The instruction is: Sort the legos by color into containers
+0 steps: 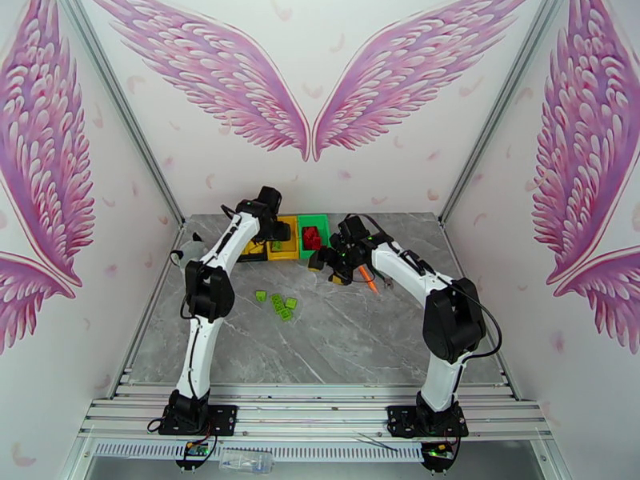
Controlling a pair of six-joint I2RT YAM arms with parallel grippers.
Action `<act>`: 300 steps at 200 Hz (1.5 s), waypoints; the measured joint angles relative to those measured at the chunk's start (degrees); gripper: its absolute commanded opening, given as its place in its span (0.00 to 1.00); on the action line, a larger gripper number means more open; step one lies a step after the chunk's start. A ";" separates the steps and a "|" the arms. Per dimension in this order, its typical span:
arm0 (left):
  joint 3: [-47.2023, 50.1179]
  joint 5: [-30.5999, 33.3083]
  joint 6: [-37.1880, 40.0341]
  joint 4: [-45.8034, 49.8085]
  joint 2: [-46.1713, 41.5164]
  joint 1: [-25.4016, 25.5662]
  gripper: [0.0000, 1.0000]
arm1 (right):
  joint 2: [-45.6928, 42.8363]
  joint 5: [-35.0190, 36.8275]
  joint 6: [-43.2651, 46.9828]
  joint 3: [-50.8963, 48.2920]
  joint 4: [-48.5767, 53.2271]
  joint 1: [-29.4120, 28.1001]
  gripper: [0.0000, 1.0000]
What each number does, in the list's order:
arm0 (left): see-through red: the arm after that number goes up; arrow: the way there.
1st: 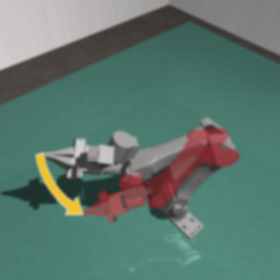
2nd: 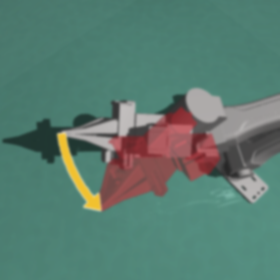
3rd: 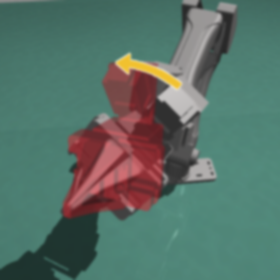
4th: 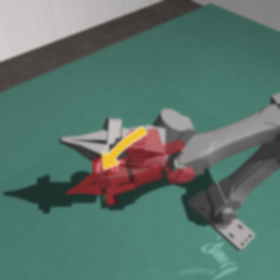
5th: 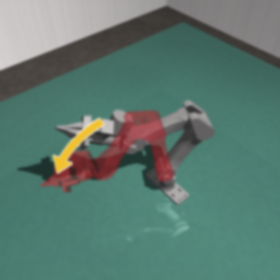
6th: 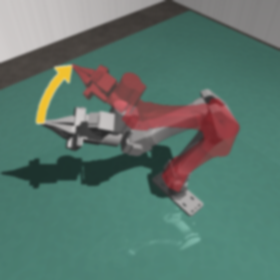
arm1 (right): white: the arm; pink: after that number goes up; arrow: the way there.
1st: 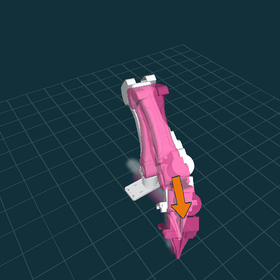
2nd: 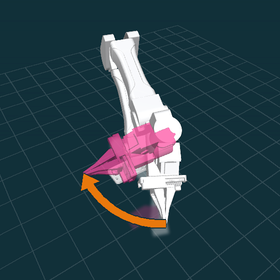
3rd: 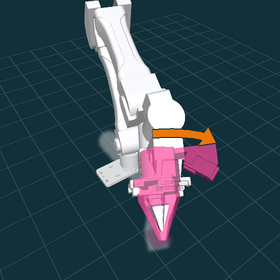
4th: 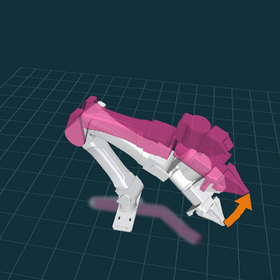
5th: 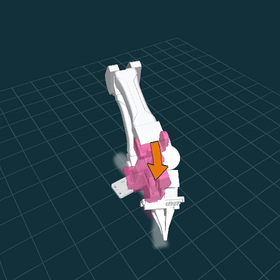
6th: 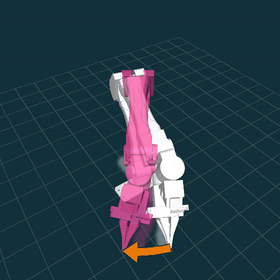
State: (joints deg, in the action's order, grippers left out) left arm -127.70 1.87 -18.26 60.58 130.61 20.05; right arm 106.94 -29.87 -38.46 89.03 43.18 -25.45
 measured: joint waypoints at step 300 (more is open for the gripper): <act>55.19 0.72 -8.50 -16.76 -23.58 3.08 0.68 | -1.81 4.66 7.06 -3.89 7.69 -12.96 0.78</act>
State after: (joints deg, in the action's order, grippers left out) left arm -72.51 2.59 -26.76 43.81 107.02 23.14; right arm 105.12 -25.21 -31.40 85.14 50.87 -38.41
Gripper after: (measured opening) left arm 0.676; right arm 0.784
